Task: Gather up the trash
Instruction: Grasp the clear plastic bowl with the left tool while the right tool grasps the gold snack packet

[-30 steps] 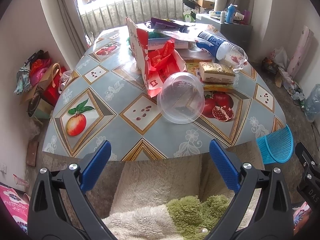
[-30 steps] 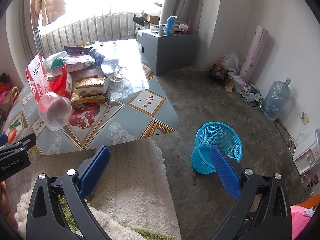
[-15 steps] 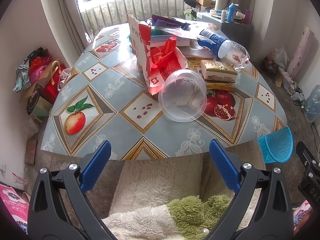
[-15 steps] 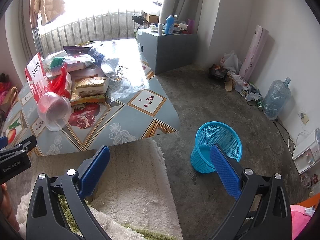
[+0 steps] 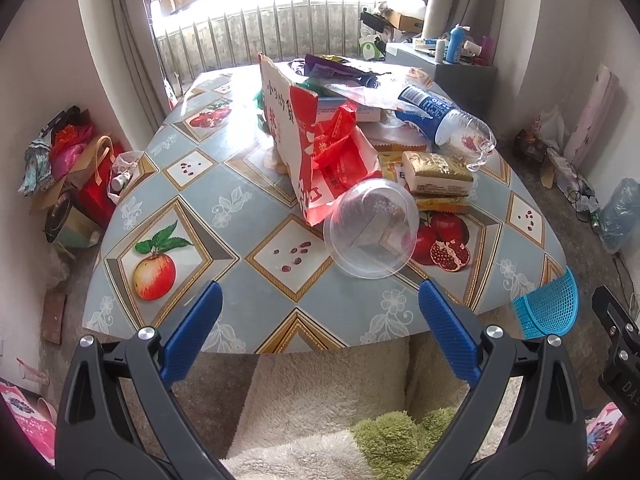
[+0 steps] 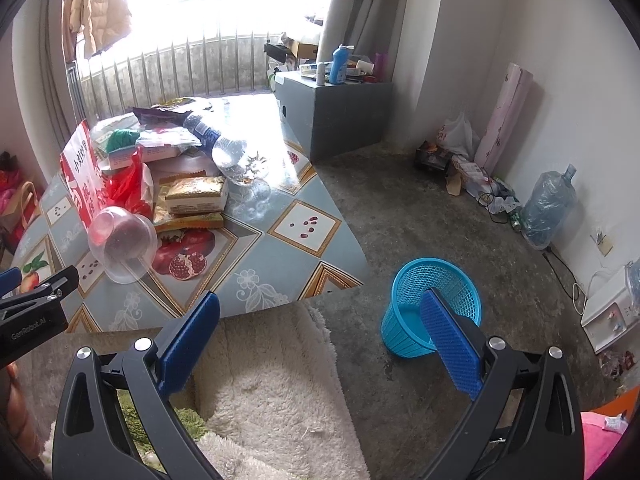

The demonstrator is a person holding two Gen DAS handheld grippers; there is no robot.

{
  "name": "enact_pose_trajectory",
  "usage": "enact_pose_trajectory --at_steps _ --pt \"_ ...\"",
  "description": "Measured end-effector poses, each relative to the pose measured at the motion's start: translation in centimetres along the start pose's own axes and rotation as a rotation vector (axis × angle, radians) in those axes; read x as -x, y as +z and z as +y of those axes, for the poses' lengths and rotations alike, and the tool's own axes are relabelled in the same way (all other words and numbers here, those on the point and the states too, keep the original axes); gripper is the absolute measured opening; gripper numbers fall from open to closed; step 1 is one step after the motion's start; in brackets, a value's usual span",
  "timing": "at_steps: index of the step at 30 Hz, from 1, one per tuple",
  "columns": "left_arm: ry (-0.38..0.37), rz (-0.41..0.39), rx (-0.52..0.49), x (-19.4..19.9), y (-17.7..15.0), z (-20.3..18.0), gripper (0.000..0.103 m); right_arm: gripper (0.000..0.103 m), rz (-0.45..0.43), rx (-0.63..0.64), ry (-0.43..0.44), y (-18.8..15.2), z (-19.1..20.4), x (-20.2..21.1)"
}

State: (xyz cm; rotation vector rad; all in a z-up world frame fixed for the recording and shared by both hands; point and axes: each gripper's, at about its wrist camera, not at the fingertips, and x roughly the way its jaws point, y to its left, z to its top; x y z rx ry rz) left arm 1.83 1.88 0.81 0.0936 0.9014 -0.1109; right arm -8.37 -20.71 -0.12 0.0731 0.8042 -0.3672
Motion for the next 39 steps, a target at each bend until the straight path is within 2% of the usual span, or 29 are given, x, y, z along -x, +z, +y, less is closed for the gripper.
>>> enact_pose_trajectory --at_steps 4,6,10,13,17,20,28,34,35,37,39 --pt "-0.042 -0.049 -0.011 -0.1 1.5 0.6 0.094 0.098 -0.020 -0.001 0.030 1.3 0.4 0.0" --pt "-0.094 -0.081 -0.033 -0.3 2.1 0.9 0.094 0.098 -0.034 -0.002 0.062 2.2 0.6 -0.2" --pt "-0.270 -0.137 -0.061 -0.8 2.9 1.2 0.094 0.098 -0.071 0.006 0.123 3.9 1.1 -1.0" --pt "-0.311 -0.118 -0.086 -1.8 3.3 0.5 0.094 0.092 -0.076 0.012 0.184 5.3 1.6 -2.3" --pt "-0.313 -0.089 -0.127 -3.4 3.3 -0.5 0.094 0.087 -0.045 0.021 0.272 6.9 3.0 -4.7" --pt "-0.321 -0.098 -0.147 -4.2 3.2 -0.7 0.094 0.082 -0.023 0.031 0.346 7.8 4.1 -6.2" --pt "-0.333 -0.109 -0.205 -6.3 3.5 -0.4 0.094 0.081 0.072 0.056 0.507 9.1 7.3 -10.6" --pt "-0.331 -0.118 -0.307 -7.4 3.3 -1.2 0.094 0.082 0.149 0.047 0.536 9.5 8.6 -14.3" --pt "-0.334 -0.113 -0.315 -7.6 3.2 -1.2 0.093 0.082 0.165 0.046 0.537 9.5 8.8 -14.8" --pt "-0.328 -0.100 -0.327 -8.0 3.3 -1.2 0.083 0.082 0.197 0.041 0.543 9.5 9.1 -15.7" --pt "-0.332 -0.098 -0.322 -7.7 3.3 -0.6 0.081 0.082 0.210 0.032 0.546 9.5 9.2 -16.1"
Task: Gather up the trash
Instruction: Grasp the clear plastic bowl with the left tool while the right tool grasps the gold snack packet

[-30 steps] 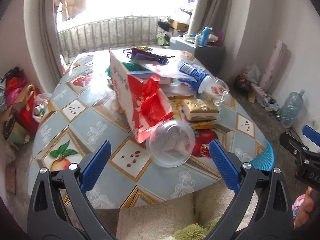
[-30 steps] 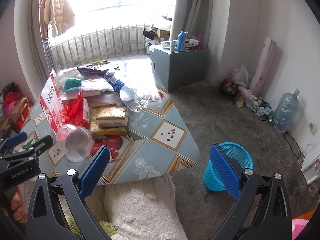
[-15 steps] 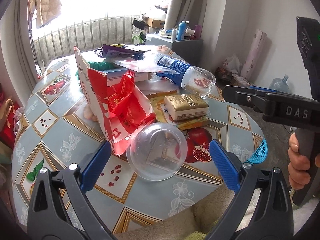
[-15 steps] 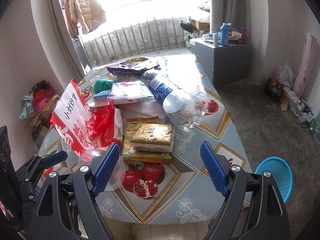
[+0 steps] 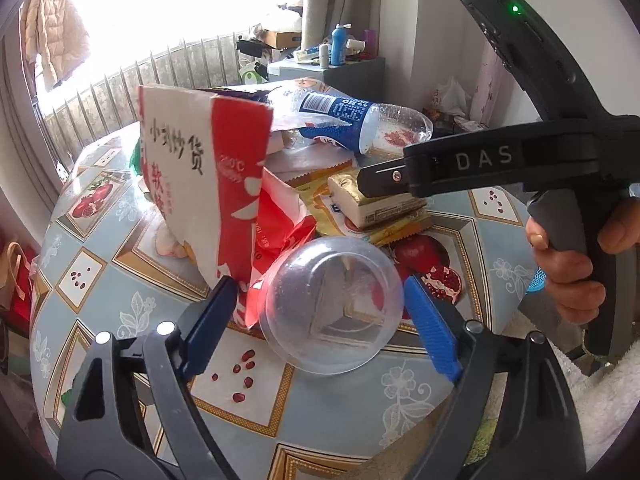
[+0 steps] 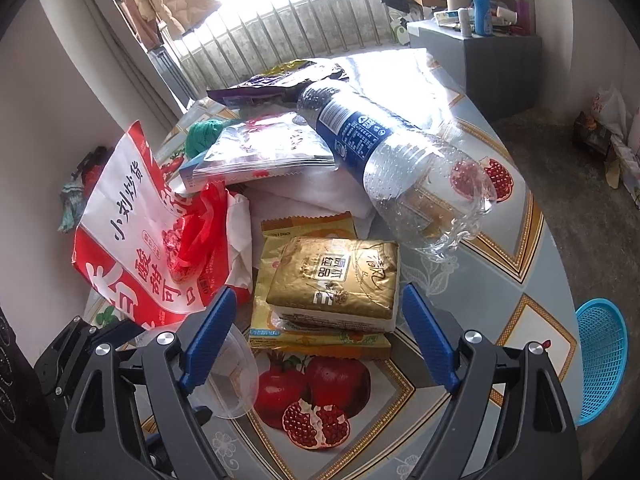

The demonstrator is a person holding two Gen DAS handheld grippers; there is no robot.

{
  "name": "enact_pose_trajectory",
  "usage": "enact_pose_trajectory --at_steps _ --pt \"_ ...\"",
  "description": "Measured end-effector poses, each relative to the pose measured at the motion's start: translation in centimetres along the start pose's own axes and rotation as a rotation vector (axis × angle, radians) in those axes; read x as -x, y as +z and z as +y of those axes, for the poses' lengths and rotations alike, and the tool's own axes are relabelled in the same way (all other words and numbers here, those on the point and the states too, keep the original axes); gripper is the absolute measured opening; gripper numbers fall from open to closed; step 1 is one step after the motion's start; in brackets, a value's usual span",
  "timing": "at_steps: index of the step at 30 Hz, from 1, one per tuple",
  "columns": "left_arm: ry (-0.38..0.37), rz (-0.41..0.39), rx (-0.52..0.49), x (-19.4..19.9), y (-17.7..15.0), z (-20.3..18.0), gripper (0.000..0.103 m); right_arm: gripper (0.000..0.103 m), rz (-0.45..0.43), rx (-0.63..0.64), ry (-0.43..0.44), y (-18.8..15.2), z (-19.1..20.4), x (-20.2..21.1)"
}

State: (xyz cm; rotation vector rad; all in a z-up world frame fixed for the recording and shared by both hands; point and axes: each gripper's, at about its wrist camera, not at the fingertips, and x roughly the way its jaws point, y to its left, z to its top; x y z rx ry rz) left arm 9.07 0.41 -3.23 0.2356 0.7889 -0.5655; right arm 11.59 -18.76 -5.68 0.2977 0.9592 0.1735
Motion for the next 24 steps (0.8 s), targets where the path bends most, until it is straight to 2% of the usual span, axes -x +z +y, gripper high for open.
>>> enact_pose_trajectory --at_steps 5,8,11,19,24 --pt "-0.097 -0.042 -0.017 2.6 -0.7 0.8 0.081 0.083 -0.011 -0.007 0.007 0.0 -0.4 0.4" --pt "-0.141 -0.023 -0.033 2.5 -1.4 0.3 0.081 0.083 -0.015 -0.020 0.008 -0.2 -0.9 0.7" --pt "-0.105 0.001 -0.073 1.8 -1.9 -0.9 0.081 0.083 -0.009 -0.046 0.002 -0.2 -1.2 0.6" --pt "0.037 -0.052 -0.151 1.0 -1.7 -2.5 0.081 0.083 -0.028 -0.060 0.001 -0.7 -1.3 1.7" --pt "0.102 -0.033 -0.221 -1.0 -1.9 -3.4 0.079 0.083 -0.037 -0.086 0.018 -0.9 -1.4 2.2"
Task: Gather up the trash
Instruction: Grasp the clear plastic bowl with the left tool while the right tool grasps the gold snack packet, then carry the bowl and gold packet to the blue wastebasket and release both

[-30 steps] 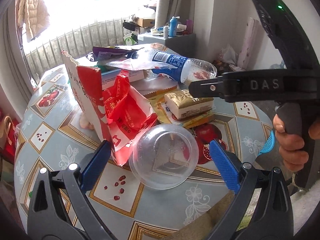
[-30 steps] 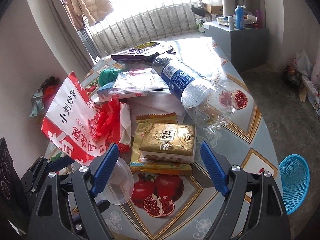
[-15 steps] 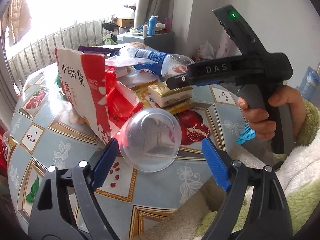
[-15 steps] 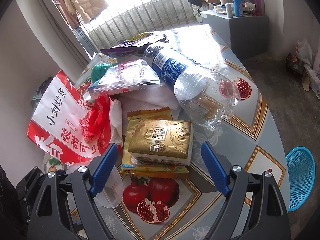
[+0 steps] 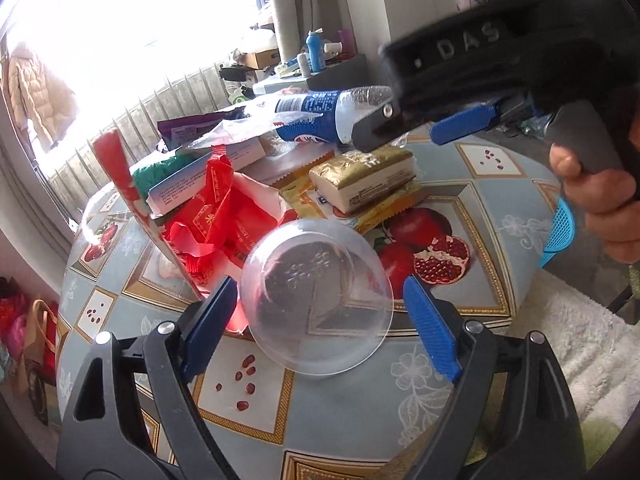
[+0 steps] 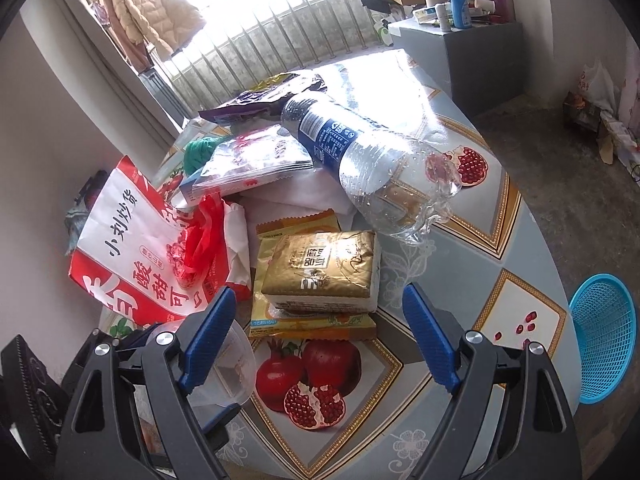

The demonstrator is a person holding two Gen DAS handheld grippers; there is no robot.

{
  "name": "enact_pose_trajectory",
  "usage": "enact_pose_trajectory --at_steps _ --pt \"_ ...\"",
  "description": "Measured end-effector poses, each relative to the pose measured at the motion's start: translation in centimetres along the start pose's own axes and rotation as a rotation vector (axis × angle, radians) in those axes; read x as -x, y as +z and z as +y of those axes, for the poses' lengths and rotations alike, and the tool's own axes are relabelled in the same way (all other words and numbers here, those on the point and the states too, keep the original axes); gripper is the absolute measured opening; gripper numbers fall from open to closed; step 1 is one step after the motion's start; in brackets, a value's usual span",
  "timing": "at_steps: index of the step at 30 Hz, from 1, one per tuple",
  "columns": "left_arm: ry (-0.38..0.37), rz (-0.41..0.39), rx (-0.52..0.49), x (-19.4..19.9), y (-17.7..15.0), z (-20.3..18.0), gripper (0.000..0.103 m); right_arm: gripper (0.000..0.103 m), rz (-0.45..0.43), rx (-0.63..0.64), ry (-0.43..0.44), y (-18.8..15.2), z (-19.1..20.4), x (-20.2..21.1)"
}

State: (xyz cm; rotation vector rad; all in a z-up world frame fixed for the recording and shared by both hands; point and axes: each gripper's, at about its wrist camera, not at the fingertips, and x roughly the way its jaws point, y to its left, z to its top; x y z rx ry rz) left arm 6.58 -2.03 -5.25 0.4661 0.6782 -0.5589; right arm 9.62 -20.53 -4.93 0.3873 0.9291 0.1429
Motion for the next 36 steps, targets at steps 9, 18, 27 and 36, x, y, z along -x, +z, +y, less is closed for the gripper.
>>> enact_pose_trajectory --at_steps 9,18,27,36 --pt "0.038 -0.027 -0.048 0.1 -0.2 -0.9 0.070 0.083 0.022 0.005 0.031 0.3 0.8 -1.0" --pt "0.049 -0.005 -0.012 0.0 -0.3 0.1 0.070 0.090 0.039 0.055 -0.013 0.9 2.0 -3.7" --pt "0.055 -0.001 -0.012 -0.3 -0.3 0.6 0.070 0.078 0.057 0.078 -0.068 0.7 1.8 -4.9" --pt "0.072 -0.021 -0.025 0.7 0.3 0.1 0.070 0.070 0.034 0.037 -0.021 0.2 0.5 -2.8"
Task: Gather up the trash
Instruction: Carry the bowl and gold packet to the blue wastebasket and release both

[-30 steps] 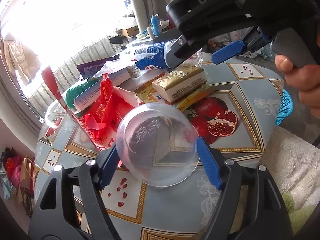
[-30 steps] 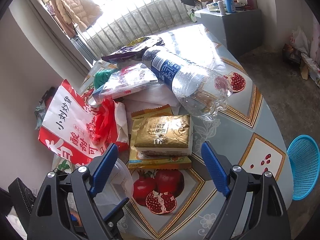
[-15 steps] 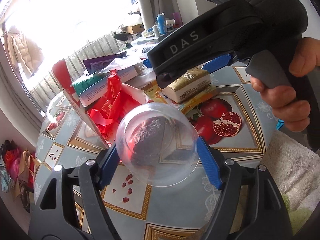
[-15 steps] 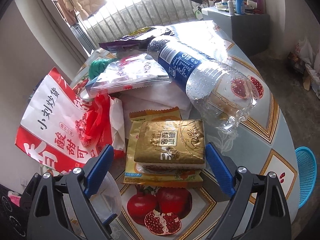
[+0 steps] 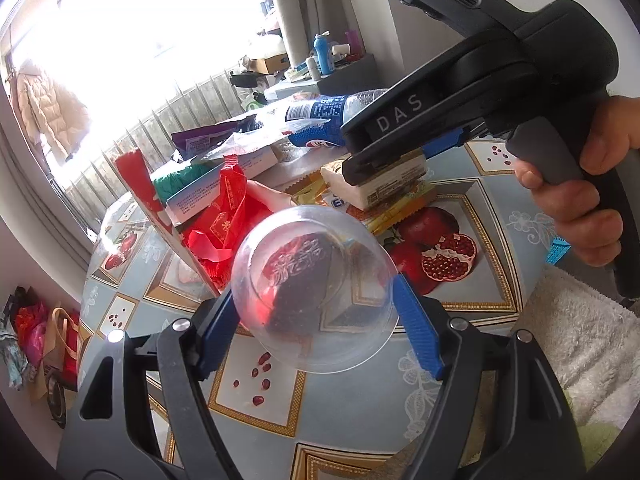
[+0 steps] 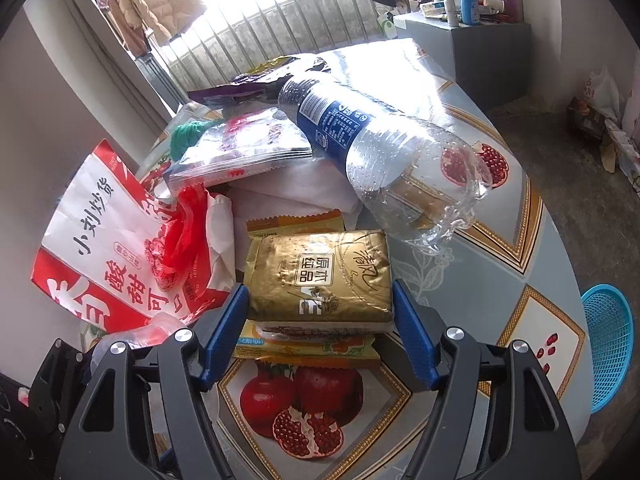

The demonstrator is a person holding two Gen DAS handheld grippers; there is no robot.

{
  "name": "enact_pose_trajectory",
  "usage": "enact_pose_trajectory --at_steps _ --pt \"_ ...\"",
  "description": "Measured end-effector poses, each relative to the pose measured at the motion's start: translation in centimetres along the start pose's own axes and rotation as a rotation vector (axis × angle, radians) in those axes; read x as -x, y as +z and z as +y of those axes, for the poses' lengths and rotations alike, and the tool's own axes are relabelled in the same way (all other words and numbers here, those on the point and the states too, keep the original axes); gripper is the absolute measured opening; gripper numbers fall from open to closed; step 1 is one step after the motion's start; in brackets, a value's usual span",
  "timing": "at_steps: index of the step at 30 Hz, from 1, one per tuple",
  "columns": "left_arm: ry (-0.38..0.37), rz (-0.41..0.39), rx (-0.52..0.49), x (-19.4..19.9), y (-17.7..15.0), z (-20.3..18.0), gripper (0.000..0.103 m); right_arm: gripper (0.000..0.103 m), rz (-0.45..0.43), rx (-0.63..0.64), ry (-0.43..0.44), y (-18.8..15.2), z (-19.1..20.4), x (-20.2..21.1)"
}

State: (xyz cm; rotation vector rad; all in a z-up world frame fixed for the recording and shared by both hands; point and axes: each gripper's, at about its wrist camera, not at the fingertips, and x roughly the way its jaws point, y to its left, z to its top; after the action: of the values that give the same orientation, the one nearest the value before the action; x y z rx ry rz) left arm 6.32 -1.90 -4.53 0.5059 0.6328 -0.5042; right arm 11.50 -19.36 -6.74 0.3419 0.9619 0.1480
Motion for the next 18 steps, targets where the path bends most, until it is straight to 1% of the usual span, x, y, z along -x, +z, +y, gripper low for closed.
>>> enact_pose_trajectory --at_steps 5,9,11,13,18 --pt "-0.010 -0.022 -0.003 0.9 1.0 -0.4 0.070 0.070 -0.026 -0.056 0.085 -1.0 -1.6 3.1" --pt "-0.042 -0.063 -0.026 1.7 2.8 -1.5 0.070 0.070 -0.078 -0.132 0.109 -2.1 -4.2 6.7" --pt "-0.072 -0.091 -0.044 2.1 3.9 -2.7 0.070 0.070 -0.112 -0.183 0.094 -2.9 -6.2 8.9" --pt "-0.119 -0.118 -0.059 2.2 5.4 -4.0 0.070 0.070 -0.154 -0.241 0.059 -3.8 -8.6 11.2" --pt "-0.280 -0.175 -0.136 1.5 10.0 -9.3 0.070 0.070 -0.274 -0.418 -0.077 -6.7 -16.2 17.0"
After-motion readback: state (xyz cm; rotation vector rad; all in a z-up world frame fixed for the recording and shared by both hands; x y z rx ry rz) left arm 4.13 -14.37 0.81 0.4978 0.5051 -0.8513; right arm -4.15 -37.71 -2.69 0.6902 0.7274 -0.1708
